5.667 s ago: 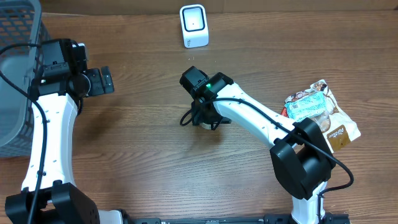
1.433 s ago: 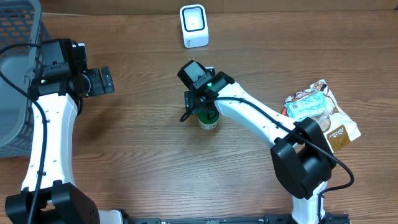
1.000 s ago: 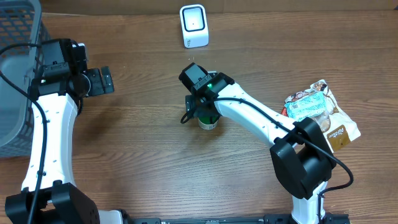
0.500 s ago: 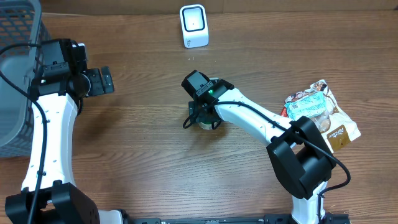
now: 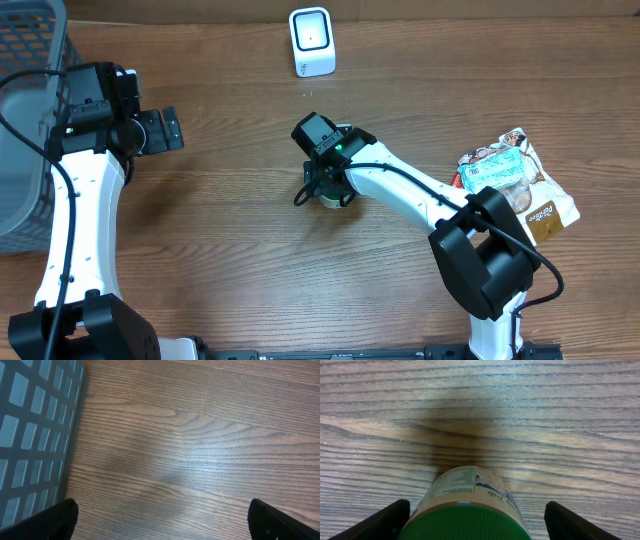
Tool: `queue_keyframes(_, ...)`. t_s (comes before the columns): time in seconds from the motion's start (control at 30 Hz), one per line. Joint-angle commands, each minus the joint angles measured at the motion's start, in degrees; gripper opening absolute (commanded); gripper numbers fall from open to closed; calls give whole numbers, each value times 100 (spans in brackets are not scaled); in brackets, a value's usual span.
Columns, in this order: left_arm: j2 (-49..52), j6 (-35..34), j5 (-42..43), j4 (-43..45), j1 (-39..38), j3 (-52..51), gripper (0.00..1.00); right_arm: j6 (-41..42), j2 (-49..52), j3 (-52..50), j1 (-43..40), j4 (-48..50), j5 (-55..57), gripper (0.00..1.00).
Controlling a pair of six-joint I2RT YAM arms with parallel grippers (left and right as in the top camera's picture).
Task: Scan the item barcode
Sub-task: 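Close the right gripper on the jar's green lid, then lift the jar and rotate it sideways with the right gripper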
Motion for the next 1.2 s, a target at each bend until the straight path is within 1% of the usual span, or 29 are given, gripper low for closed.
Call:
queue_keyframes(0.0,28,-55,-15,4,-13,39,100,33,-120,-111,-35,92,0,86)
queue_keyframes(0.17,28,-55,-13,4,-13,39,100,11,-120,-302,-35,280,2,86)
queue_keyframes(0.2,28,-55,-15,4,-13,39,100,11,-120,-302,-37,278,2,79)
queue_keyframes(0.27,28,-55,-15,4,-13,39,100,9,-122,-284,-37,278,2,71)
queue_keyframes(0.3,28,-55,-15,4,-13,39,100,9,-122,-273,-37,280,4,68)
queue_keyframes(0.4,28,-55,-15,4,-13,39,100,13,-138,-125,-37,245,22,65)
queue_keyframes(0.5,28,-55,-15,4,-13,39,100,55,-293,109,-55,70,22,64)
queue_keyframes(0.63,28,-55,-13,4,-13,39,100,472,-754,411,-184,-286,11,58)
queue_keyframes(0.67,28,-55,-15,4,-13,39,100,804,-1093,461,-343,-420,-142,49)
queue_keyframes(0.7,28,-55,-15,4,-13,39,100,942,-1220,461,-433,-457,-271,49)
queue_keyframes(0.73,28,-55,-15,4,-13,39,100,1115,-1403,461,-603,-514,-549,44)
queue_keyframes(0.83,28,-55,-15,4,-13,39,100,1318,-1648,461,-1054,-625,-1298,24)
queue_keyframes(0.9,28,-55,-15,4,-13,39,100,1637,-1676,461,-1458,-817,-2020,14)
queue_keyframes(1.03,28,-55,-15,4,-13,39,100,2002,-1641,450,-1849,-1257,-2914,13)
queue_keyframes(1.07,28,-55,-13,4,-13,39,100,2011,-1644,450,-1934,-1390,-3327,13)
queue_keyframes(1.1,28,-55,-15,4,-13,39,100,2006,-1644,450,-1980,-1443,-3724,11)
queue_keyframes(1.13,28,-55,-15,4,-13,39,100,2006,-1644,450,-2004,-1460,-3974,6)
queue_keyframes(1.17,28,-55,-15,4,-13,39,100,2009,-1644,450,-2033,-1482,-4315,6)
